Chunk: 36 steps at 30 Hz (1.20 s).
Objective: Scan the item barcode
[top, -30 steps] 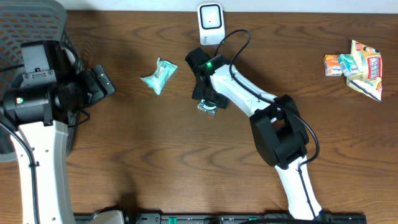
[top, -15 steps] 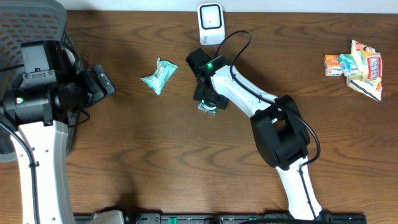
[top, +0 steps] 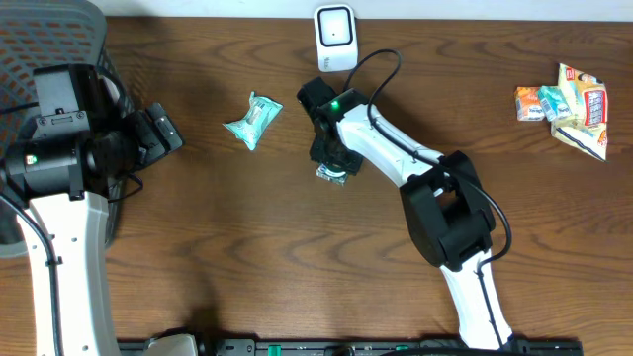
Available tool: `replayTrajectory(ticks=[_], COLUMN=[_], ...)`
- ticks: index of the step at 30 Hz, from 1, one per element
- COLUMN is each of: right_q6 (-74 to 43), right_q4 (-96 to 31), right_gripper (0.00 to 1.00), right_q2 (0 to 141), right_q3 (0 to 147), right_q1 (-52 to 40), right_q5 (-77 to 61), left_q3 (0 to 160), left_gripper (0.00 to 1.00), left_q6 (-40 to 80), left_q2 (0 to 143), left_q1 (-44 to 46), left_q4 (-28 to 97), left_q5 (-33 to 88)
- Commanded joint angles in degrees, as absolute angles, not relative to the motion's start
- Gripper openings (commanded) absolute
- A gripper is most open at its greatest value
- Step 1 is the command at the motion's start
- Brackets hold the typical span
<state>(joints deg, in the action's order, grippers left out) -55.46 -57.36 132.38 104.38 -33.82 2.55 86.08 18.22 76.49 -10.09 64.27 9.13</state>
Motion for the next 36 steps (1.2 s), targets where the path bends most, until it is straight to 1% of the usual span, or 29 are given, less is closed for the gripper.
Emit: replayTrajectory(ticks=[1,5,10,13,19,25,29,36], right_q6=[-52.45,-48.34,-43.11,-40.45,-39.94,-39.92,-39.00,-39.03], right_q4=[-58.04,-58.74,-58.78,-58.76,-58.63,-57.69,-57.67,-57.65], right_gripper=[0.52,0.53,0.54,0.54,0.54,0.54,0.54,0.54], right_q2=[131.46,128.22,123.26,121.12,120.49,120.49,120.49,120.49], right_q3=[102.45,102.45,102.48,102.48,102.45,102.45,102.45,102.45], right_q1=[-32.60,-31.44,-28.32,-25.26,-17.58,-11.09,-8.60,-6.74], right_q5=[-2.20,-6.66,-18.04,-30.02,-54.08,-71.44,-78.63,-84.07], left_q3=[87.33,87.33,87.33,87.33,87.33,87.33,87.33,87.33], left_gripper=[0.97,0.98,0.98,0.98,0.98,0.98,0.97,0.98], left_q6=[18.31,18.31,18.28,18.28,18.31,18.31,18.28,18.31], left_q2=[76.62,76.62,76.62,76.62,76.62,76.62,76.62,76.62], left_q1=[-10.33,-10.33,-10.33,-10.33,-10.33,-10.33,-10.33,-10.33], left_q4=[64.45,64.47,64.47,64.45,64.45,64.45,64.45,64.45], left_q5=[9.43,9.43,9.43,9.43,9.43,9.43,9.43,9.43])
